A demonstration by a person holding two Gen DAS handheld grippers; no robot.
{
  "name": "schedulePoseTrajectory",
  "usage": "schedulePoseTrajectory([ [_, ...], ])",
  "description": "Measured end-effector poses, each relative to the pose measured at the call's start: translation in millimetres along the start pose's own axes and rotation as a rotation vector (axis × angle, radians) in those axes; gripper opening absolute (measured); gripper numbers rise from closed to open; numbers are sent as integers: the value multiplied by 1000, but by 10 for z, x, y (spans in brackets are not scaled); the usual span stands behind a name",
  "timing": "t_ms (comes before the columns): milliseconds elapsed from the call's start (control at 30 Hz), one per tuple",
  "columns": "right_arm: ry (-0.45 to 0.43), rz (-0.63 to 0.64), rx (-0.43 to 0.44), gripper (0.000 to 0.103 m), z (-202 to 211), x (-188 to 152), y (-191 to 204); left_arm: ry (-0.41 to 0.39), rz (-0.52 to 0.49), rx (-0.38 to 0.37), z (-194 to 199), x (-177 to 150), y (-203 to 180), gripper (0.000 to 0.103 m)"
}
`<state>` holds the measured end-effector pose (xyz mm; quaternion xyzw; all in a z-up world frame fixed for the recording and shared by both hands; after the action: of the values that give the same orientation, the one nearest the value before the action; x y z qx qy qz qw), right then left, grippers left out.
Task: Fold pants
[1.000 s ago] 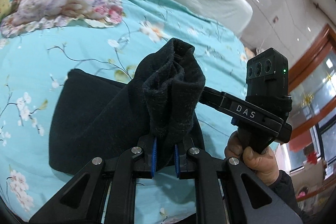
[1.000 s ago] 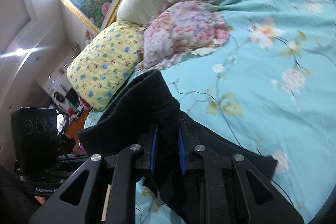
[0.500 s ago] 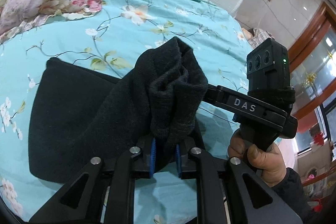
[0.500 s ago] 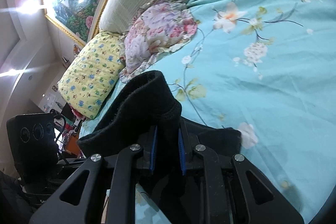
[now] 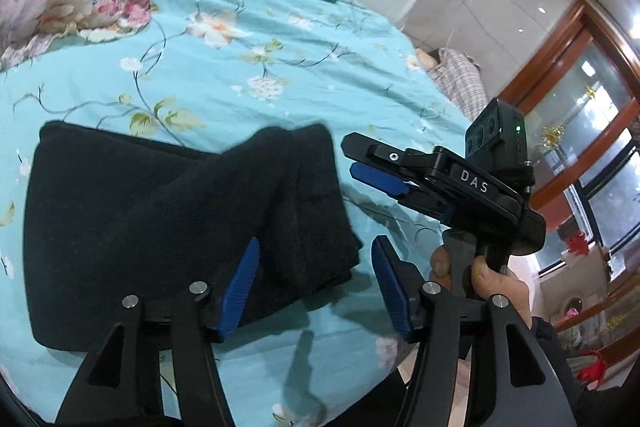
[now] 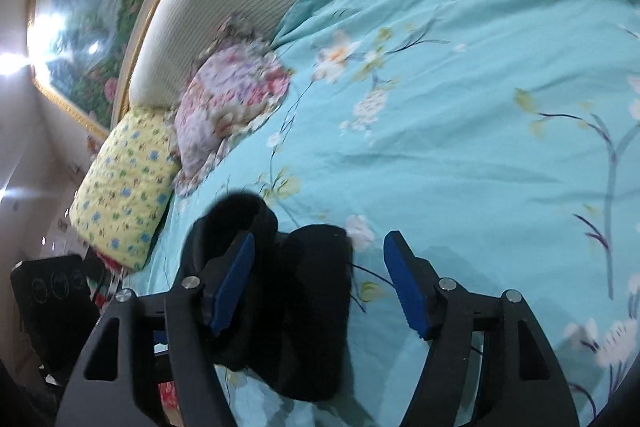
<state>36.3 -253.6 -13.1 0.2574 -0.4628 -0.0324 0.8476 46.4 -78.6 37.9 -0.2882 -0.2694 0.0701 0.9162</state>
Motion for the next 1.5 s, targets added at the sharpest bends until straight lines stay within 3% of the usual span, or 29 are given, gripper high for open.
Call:
schedulePoseTrajectory([
  [67, -25, -9, 3, 75, 78, 8, 6, -14, -6, -5, 65, 8, -2, 66],
  [267, -26, 18, -20, 82, 135, 20, 145, -50, 43, 5, 249, 83, 192, 67],
  [667, 16, 98, -111, 88, 76, -30, 475, -120, 194, 63, 551, 231, 847, 69],
  [1100, 47, 102, -121, 89, 27, -123, 648, -150, 300, 89, 674, 297, 1281, 71],
  [1500, 78, 70, -120, 89, -73, -252, 642, -136, 337, 101, 646, 322, 1470, 75],
])
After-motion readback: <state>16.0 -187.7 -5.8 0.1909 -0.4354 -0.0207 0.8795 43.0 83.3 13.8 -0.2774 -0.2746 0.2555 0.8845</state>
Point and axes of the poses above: each gripper's, at about its wrist camera, not at the fingertips, and z roughly against the way its jaws point, y to its left, x to its top, the point moved 4 cm from there along -z, roughly the way its jaws point, and after that the axes turned 14 degrees about z, right-handed, at the moved point
